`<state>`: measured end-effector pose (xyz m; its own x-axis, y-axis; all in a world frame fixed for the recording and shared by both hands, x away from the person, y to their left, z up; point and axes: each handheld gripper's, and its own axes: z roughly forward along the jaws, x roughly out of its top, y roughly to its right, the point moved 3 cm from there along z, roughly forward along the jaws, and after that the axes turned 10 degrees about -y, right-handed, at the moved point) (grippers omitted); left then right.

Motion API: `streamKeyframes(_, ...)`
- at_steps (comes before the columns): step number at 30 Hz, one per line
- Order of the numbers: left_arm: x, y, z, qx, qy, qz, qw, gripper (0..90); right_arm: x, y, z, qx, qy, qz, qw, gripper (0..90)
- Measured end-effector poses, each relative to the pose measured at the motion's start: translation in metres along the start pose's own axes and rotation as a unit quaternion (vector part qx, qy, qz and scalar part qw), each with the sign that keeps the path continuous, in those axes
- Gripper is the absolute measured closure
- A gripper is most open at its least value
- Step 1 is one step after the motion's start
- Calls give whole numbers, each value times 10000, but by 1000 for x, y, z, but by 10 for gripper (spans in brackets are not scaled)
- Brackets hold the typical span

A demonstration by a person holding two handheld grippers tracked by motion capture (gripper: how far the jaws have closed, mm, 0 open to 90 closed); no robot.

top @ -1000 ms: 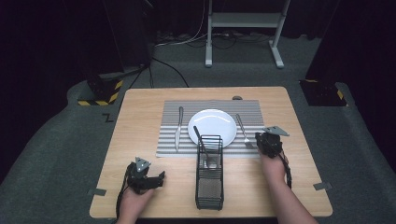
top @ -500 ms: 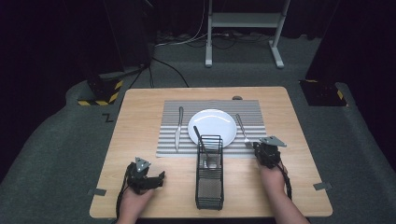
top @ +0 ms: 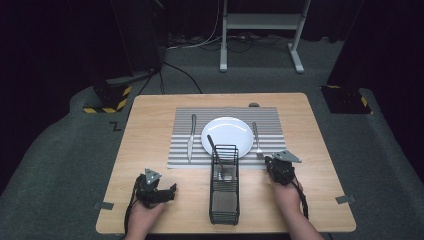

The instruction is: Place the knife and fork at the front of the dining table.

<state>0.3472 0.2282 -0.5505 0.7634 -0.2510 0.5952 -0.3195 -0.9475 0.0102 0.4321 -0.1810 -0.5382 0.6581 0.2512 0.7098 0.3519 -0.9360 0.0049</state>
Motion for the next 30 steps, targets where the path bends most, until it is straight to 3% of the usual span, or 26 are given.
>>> streamKeyframes(5,0,0,0,1,-3,5,10000,86,0,-2,-2,37,68,-34,10000,849)
streamKeyframes(10,0,0,0,3,-4,5,10000,86,-1,5,-12,68,338,146,9993,745)
streamKeyframes(15,0,0,0,9,-4,4,10000,86,2,6,-30,277,883,106,9957,636)
streamKeyframes(17,0,0,0,2,-3,-3,10000,86,6,4,-40,495,1168,85,9919,598)
streamKeyframes(21,0,0,0,7,4,-13,10000,86,17,-6,-62,700,1624,-24,9842,561)
streamKeyframes(30,0,0,0,8,2,-10,10000,86,43,-43,-101,908,2313,-281,9682,485)
